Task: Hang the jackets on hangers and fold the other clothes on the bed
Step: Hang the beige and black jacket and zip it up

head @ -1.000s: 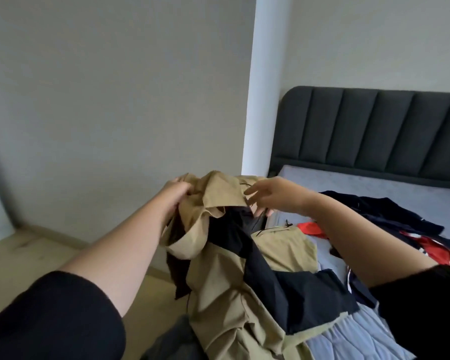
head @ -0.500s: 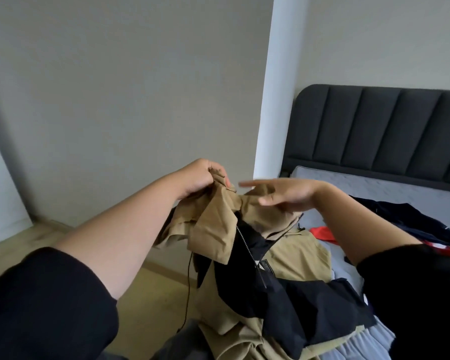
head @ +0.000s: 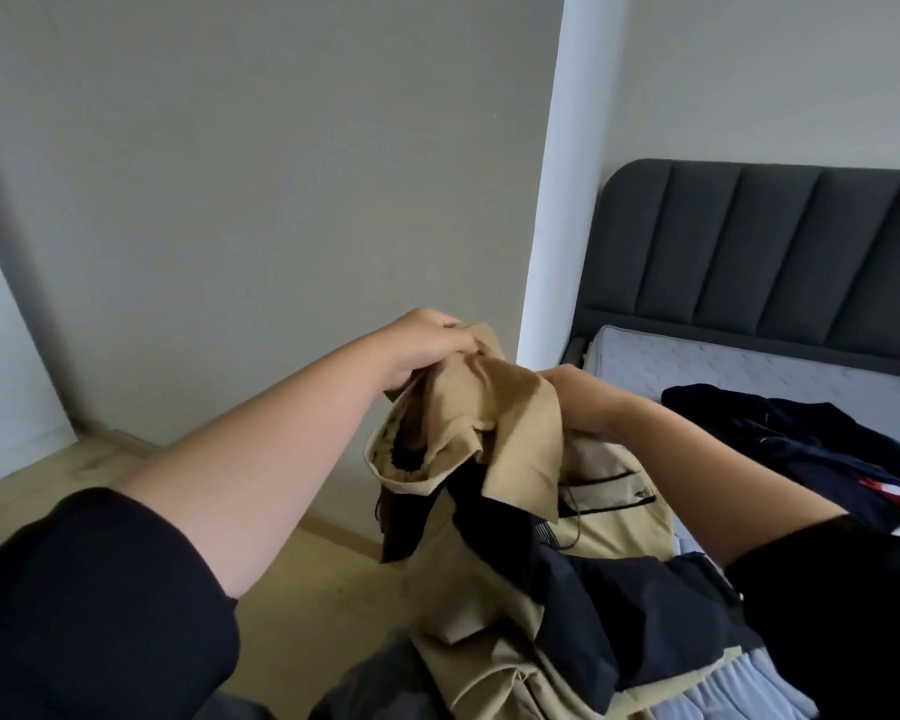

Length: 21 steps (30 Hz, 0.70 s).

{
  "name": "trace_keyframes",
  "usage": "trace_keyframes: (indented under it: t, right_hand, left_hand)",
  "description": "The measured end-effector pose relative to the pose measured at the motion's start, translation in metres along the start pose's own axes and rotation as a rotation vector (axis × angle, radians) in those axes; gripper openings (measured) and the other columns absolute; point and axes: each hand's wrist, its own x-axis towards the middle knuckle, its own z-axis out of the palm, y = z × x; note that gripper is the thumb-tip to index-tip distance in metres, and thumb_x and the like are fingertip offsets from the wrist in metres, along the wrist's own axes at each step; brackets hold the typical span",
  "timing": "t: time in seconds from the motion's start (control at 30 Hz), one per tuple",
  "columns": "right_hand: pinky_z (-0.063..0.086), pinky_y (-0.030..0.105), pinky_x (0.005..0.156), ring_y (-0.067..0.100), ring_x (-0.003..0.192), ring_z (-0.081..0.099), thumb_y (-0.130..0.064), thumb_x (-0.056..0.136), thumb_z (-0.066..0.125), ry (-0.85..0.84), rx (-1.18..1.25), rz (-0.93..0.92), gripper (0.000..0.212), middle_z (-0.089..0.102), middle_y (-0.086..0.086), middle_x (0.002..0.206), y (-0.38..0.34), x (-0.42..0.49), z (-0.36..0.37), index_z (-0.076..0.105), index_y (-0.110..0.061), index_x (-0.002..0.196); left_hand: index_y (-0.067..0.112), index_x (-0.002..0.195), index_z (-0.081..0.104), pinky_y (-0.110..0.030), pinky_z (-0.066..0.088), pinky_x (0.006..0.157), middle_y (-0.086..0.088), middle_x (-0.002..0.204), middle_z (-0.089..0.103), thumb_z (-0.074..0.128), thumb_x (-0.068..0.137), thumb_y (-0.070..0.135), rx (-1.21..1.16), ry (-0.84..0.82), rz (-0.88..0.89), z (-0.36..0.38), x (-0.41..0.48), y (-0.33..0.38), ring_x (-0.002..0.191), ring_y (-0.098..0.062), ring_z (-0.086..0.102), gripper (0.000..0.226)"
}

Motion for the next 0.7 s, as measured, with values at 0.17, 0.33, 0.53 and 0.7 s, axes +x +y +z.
trace_keyframes:
  t: [0.17, 0.33, 0.53, 0.7]
  right_hand:
    - [0.043, 0.021, 0.056, 0.01, 0.062, 0.051, 0.004, 0.087, 0.051, 0.261, 0.34, -0.057, 0.035, 0.059, -0.008, 0.063, 0.012, -0.007, -0.048, 0.064, -0.019, 0.063]
    - [0.054, 0.036, 0.078, 0.024, 0.08, 0.065, 0.011, 0.089, 0.049, 0.061, 0.435, -0.238, 0.042, 0.069, 0.013, 0.09, 0.013, -0.021, -0.089, 0.071, -0.016, 0.065]
    - [0.044, 0.014, 0.048, 0.004, 0.045, 0.047, -0.02, 0.066, 0.082, -0.335, 0.559, -0.385, 0.024, 0.054, -0.008, 0.051, 0.008, -0.031, -0.104, 0.064, -0.023, 0.05]
    - [0.043, 0.014, 0.045, 0.005, 0.044, 0.046, -0.04, 0.043, 0.094, -0.359, 0.592, -0.385, 0.039, 0.052, -0.004, 0.053, 0.01, -0.029, -0.102, 0.062, -0.019, 0.048]
  left_hand:
    - [0.023, 0.115, 0.059, -0.021, 0.051, 0.059, -0.001, 0.109, 0.068, 0.049, 0.098, 0.028, -0.414, -0.069, 0.073, -0.003, -0.001, 0.01, 0.071, -0.011, 0.066, 0.02]
    - [0.026, 0.137, 0.047, -0.026, 0.036, 0.102, -0.002, 0.145, 0.044, 0.06, 0.092, 0.029, 0.09, 0.041, 0.112, -0.008, 0.008, -0.01, 0.128, -0.014, 0.044, 0.047]
    - [0.041, 0.147, 0.026, -0.044, 0.015, 0.117, 0.011, 0.156, 0.025, 0.03, 0.074, 0.081, -0.312, -0.279, -0.038, 0.011, 0.019, -0.016, 0.144, -0.015, 0.02, 0.083]
    - [0.036, 0.139, 0.041, -0.036, 0.028, 0.113, 0.013, 0.145, 0.043, 0.063, 0.08, 0.057, -0.137, -0.565, 0.021, 0.035, 0.02, -0.028, 0.135, -0.01, 0.038, 0.066]
